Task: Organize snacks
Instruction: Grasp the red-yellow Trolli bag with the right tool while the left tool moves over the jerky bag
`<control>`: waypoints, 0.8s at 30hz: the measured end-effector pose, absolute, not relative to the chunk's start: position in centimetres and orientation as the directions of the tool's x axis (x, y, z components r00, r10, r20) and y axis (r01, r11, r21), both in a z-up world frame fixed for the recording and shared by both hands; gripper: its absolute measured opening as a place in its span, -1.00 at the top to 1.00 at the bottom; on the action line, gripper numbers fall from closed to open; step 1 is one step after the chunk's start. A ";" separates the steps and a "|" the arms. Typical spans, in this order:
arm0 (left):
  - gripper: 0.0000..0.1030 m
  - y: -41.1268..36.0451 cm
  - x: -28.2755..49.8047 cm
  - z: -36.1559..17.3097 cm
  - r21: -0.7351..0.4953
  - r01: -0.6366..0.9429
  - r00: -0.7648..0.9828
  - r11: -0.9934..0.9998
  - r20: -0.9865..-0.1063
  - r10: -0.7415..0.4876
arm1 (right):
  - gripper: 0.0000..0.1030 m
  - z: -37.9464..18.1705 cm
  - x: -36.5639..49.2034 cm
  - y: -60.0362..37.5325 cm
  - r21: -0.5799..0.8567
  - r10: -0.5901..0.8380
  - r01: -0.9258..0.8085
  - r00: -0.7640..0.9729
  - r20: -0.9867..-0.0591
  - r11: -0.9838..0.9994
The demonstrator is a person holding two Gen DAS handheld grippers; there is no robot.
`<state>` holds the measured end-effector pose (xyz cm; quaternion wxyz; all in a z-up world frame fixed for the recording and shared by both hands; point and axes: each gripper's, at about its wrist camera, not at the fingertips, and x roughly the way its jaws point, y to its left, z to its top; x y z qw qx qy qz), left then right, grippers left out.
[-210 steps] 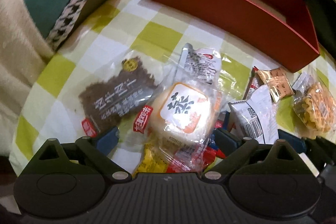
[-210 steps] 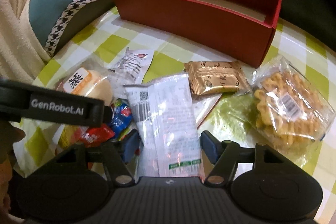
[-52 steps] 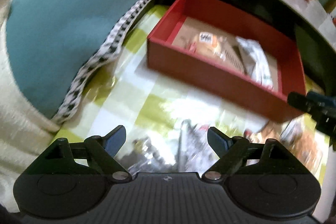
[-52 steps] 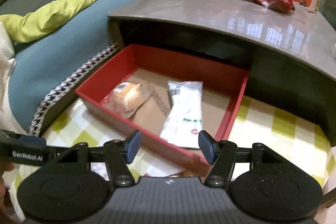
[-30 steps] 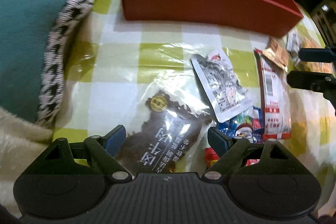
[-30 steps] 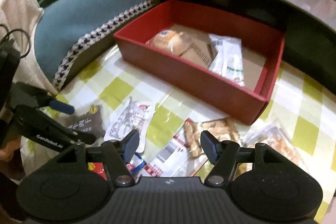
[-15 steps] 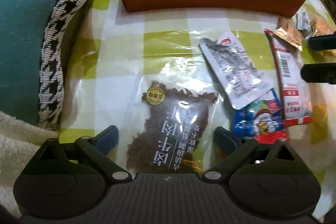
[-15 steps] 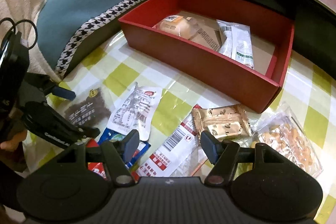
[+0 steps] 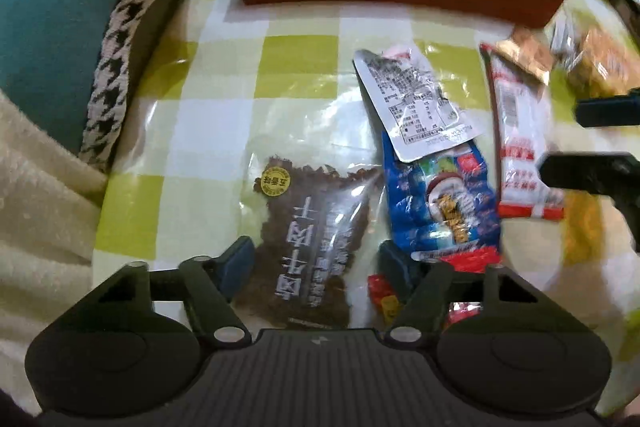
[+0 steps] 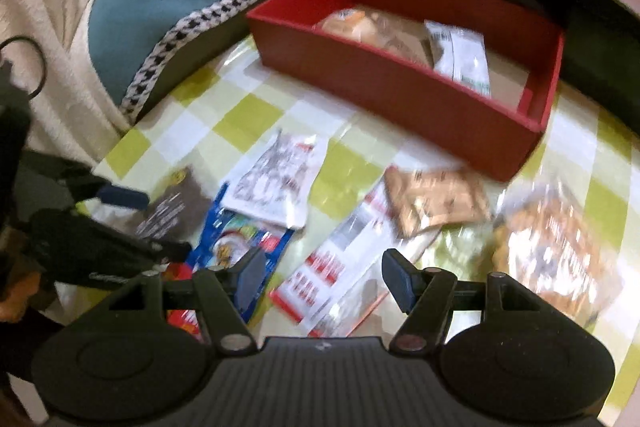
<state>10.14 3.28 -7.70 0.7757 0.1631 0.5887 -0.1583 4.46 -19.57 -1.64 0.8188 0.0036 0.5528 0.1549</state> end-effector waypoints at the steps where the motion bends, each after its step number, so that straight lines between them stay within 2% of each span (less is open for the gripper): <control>1: -0.73 3.5 10.4 -8.1 0.062 0.422 0.243 0.905 -0.969 -0.047 | -0.45 -1.7 3.9 -19.4 0.186 0.261 -0.240 0.334 -0.906 0.953; 5: -0.96 5.4 12.3 -8.5 -0.019 0.380 0.174 0.925 -0.980 -0.092 | -0.45 -1.7 1.4 -17.6 0.221 0.284 -0.227 0.302 -0.910 0.949; 7: -1.00 6.3 12.2 -8.8 -0.035 0.369 0.165 0.929 -0.981 -0.102 | -0.46 -1.7 0.5 -16.5 0.245 0.303 -0.223 0.285 -0.909 0.943; 10: -0.93 5.9 11.0 -8.8 0.014 0.415 0.202 0.909 -0.976 -0.077 | -0.46 -2.0 -0.2 -15.3 0.255 0.314 -0.231 0.269 -0.911 0.939; 11: -0.83 5.8 10.7 -8.6 0.020 0.424 0.207 0.905 -0.975 -0.075 | -0.46 -2.1 -0.4 -14.9 0.254 0.312 -0.231 0.267 -0.912 0.939; 16: -0.64 6.2 10.7 -7.8 -0.004 0.387 0.206 0.922 -0.974 -0.090 | -0.46 -2.6 -0.8 -14.0 0.247 0.299 -0.221 0.244 -0.923 0.944; 24: -0.59 7.3 11.3 -6.9 -0.029 0.311 0.199 0.950 -0.975 -0.095 | -0.47 -3.1 -1.5 -13.1 0.248 0.276 -0.141 0.234 -0.932 0.958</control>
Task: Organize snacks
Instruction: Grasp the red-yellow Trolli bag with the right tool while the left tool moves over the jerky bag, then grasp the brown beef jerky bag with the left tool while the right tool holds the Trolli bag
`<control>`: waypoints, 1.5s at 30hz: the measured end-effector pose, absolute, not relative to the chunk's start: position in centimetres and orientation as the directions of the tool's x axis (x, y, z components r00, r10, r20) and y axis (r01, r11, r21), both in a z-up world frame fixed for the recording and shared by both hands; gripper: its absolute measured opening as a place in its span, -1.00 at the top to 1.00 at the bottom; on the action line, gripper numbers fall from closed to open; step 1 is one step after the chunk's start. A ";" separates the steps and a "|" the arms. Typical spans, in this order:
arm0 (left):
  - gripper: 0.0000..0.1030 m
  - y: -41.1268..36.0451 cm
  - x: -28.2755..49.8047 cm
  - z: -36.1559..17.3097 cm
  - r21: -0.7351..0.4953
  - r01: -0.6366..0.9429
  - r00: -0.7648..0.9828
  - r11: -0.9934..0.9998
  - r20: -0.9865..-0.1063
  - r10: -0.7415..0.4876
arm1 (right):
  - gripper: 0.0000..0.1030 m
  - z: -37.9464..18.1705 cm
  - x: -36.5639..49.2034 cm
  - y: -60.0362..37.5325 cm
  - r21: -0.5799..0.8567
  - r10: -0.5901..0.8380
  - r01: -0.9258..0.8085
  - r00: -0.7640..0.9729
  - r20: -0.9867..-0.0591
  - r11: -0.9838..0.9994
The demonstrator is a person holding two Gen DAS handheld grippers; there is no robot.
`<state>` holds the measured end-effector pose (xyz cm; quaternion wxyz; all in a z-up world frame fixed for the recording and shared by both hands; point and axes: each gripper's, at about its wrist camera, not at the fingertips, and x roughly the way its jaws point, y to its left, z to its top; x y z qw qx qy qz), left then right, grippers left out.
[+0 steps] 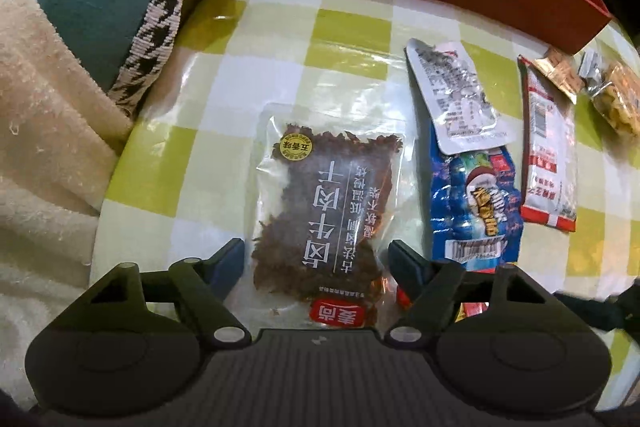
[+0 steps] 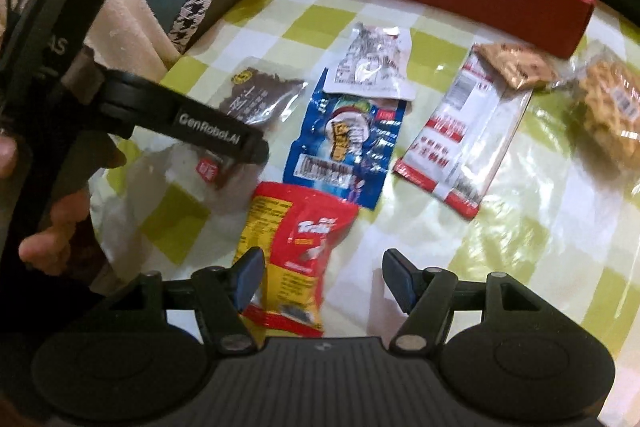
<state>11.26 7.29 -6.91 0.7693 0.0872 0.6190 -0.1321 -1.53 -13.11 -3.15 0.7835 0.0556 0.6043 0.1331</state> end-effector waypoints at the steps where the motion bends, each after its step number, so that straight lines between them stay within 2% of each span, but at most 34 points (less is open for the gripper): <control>1: -0.59 7.3 11.3 -6.8 -0.038 0.313 0.200 0.949 -0.974 -0.105 | -0.47 -3.2 -1.3 -12.7 0.253 0.279 -0.133 0.232 -0.932 0.958; 6: -0.59 7.7 10.7 -6.2 -0.053 0.303 0.207 0.952 -0.971 -0.120 | -0.48 -4.4 -0.7 -9.5 0.194 0.225 -0.151 0.225 -0.948 0.969; 7: -0.59 7.8 10.6 -6.0 -0.056 0.297 0.204 0.953 -0.972 -0.120 | -0.58 -4.8 -0.8 -9.1 0.166 0.199 -0.154 0.234 -0.952 0.974; 9: -0.59 8.0 10.8 -6.1 -0.055 0.291 0.196 0.955 -0.974 -0.116 | -0.61 -5.3 -0.8 -8.7 0.158 0.193 -0.155 0.241 -0.951 0.975; 11: -0.60 8.1 11.2 -6.5 -0.045 0.290 0.194 0.956 -0.975 -0.104 | -0.51 -5.2 -1.1 -8.3 0.128 0.172 -0.186 0.243 -0.954 0.974; 13: -0.60 8.1 11.1 -6.4 -0.048 0.294 0.188 0.955 -0.976 -0.107 | -0.32 -5.1 -1.4 -8.7 0.122 0.173 -0.207 0.248 -0.953 0.971; 16: -0.60 7.7 11.0 -6.1 -0.051 0.307 0.184 0.950 -0.977 -0.112 | -0.24 -4.8 -1.6 -10.5 0.152 0.200 -0.215 0.224 -0.954 0.965; 24: -0.62 6.8 10.7 -6.4 -0.007 0.313 0.192 0.950 -0.979 -0.071 | -0.21 -4.1 -2.1 -15.6 0.161 0.195 -0.147 0.251 -0.948 0.976; 31: -0.61 5.8 10.3 -6.6 0.016 0.281 0.194 0.960 -0.980 -0.041 | -0.20 -3.1 -1.9 -15.9 0.214 0.252 -0.157 0.282 -0.926 0.964; 39: -0.61 4.2 8.0 -6.8 0.043 0.289 0.192 0.956 -0.981 -0.014 | -0.20 -2.7 -2.1 -17.1 0.201 0.236 -0.144 0.303 -0.923 0.969; 45: -0.83 4.0 7.8 -7.4 0.057 0.273 0.192 0.960 -0.981 0.004 | -0.28 -4.3 -1.9 -16.9 0.178 0.220 -0.164 0.286 -0.933 0.970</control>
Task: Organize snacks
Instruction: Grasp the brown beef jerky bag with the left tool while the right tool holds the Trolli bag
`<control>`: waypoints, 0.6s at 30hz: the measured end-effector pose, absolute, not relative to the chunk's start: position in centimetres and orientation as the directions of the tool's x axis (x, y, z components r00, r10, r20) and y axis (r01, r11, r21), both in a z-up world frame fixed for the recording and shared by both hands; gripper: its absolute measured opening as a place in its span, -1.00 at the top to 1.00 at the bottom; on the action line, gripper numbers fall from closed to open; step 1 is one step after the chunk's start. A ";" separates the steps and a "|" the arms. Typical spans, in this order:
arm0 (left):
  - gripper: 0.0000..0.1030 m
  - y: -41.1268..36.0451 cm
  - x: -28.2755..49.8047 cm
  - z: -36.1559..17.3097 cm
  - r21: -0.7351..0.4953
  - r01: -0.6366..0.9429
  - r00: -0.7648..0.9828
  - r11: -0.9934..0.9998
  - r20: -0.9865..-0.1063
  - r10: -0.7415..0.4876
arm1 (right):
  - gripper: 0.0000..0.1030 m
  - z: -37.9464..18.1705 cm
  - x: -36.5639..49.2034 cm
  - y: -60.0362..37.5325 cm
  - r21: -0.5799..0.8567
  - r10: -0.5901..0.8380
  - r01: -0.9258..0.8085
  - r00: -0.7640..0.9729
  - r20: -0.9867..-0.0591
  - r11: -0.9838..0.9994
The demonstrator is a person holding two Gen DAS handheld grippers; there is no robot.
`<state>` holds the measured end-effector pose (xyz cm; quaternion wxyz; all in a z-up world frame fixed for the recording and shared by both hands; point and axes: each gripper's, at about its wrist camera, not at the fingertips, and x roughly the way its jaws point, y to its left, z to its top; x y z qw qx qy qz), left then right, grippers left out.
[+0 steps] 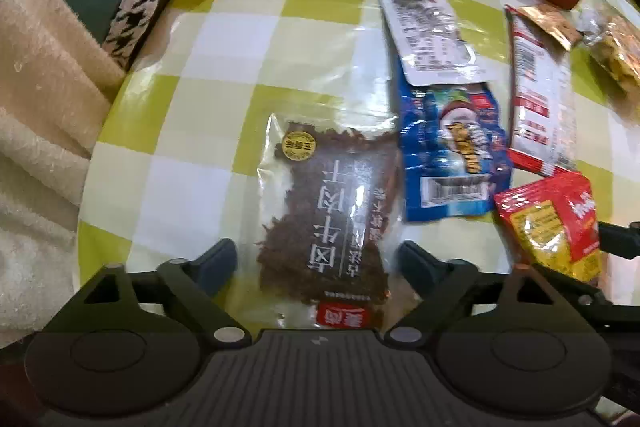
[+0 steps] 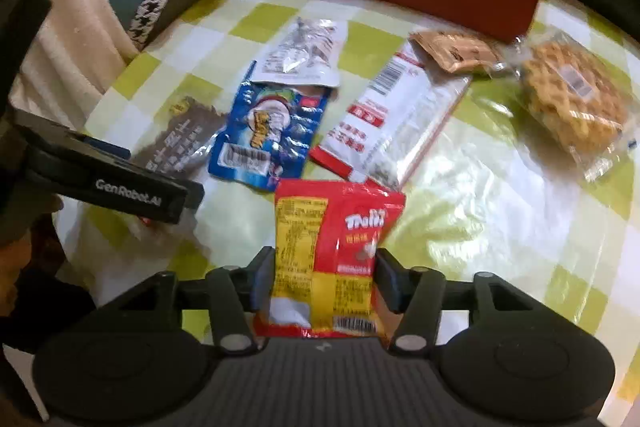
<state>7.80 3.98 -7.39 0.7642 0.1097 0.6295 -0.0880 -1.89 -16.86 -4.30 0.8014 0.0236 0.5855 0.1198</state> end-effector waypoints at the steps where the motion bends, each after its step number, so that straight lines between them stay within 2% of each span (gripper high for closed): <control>1: -0.83 4.3 8.0 -7.5 0.042 0.264 0.184 0.964 -0.983 -0.008 | -0.28 -4.3 -1.8 -16.8 0.180 0.220 -0.160 0.289 -0.932 0.971; 4: -0.96 4.7 8.3 -8.1 0.036 0.248 0.174 0.968 -0.985 -0.008 | -0.37 -4.4 -1.5 -16.6 0.185 0.227 -0.169 0.287 -0.930 0.968; 12: -0.64 4.8 7.7 -7.4 0.009 0.226 0.171 0.974 -0.985 -0.031 | -0.19 -4.2 -2.0 -16.8 0.183 0.224 -0.168 0.278 -0.934 0.969; 18: -0.62 6.1 7.3 -6.1 -0.019 0.188 0.179 0.982 -0.982 -0.053 | -0.18 -2.8 -2.4 -17.4 0.216 0.257 -0.159 0.311 -0.915 0.963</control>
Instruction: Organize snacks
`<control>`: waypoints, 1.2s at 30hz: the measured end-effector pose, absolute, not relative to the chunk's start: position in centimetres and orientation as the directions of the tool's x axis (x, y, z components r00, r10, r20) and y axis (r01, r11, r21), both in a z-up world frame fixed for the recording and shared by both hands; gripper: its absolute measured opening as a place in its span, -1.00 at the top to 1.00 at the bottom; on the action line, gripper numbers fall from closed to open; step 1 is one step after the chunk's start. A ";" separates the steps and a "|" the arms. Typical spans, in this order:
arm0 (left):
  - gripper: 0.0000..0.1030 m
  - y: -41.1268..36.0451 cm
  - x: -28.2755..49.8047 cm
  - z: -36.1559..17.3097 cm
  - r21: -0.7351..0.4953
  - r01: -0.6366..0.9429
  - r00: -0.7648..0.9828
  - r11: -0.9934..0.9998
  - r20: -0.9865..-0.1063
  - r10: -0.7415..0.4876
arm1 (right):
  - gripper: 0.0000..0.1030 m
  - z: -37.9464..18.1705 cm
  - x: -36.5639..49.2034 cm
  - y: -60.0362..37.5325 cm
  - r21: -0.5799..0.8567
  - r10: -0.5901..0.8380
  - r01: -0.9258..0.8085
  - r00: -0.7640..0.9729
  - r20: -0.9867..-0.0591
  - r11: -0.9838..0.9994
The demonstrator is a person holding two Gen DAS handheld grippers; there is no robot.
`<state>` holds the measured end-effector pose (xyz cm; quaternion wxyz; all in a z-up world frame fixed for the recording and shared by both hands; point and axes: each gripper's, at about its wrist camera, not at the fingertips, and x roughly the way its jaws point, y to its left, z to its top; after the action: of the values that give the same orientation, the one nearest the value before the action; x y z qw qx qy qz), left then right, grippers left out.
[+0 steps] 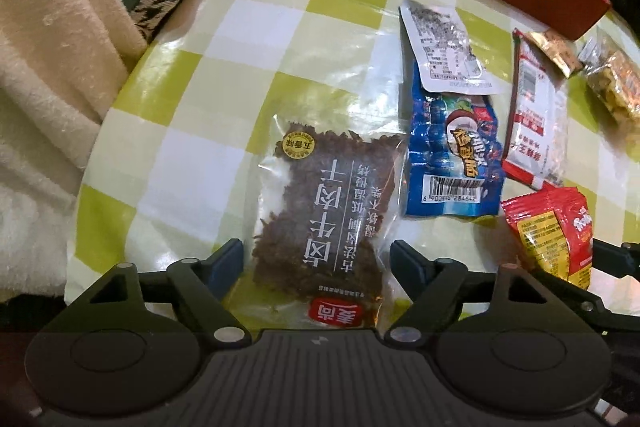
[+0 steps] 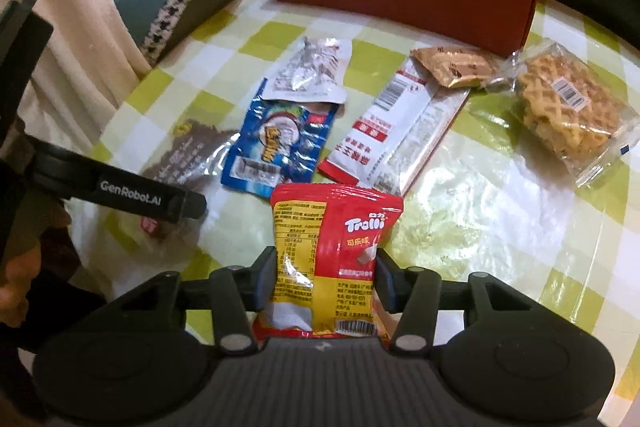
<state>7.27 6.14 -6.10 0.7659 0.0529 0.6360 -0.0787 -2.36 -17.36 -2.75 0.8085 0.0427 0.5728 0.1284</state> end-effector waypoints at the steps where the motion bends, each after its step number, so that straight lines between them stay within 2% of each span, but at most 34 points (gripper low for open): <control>1: -0.62 6.3 7.0 -5.9 -0.024 0.183 0.182 0.983 -0.982 -0.058 | -0.18 -2.5 -2.4 -17.4 0.220 0.261 -0.159 0.315 -0.913 0.962; 7: -0.62 7.3 6.2 -4.0 -0.056 0.147 0.203 0.988 -0.975 -0.086 | -0.18 -1.5 -2.4 -18.0 0.241 0.277 -0.144 0.340 -0.899 0.960; 17: -0.61 7.6 5.8 -4.3 -0.059 0.131 0.198 0.990 -0.977 -0.085 | -0.18 -1.6 -2.4 -17.9 0.266 0.297 -0.136 0.333 -0.895 0.954; 29: -0.62 10.8 5.4 -2.3 -0.253 -0.019 0.231 0.967 -0.942 -0.242 | -0.18 -0.9 -1.9 -17.9 0.308 0.335 -0.132 0.347 -0.876 0.942; 36: -0.62 7.5 6.2 -1.1 -0.240 0.021 0.297 0.971 -0.925 -0.235 | -0.18 0.2 -0.7 -18.7 0.314 0.325 -0.094 0.397 -0.858 0.945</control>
<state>6.22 7.49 -1.07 0.8002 -0.0914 0.5873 -0.0800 -0.69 -18.75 0.18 0.8289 0.1080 0.5342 0.1263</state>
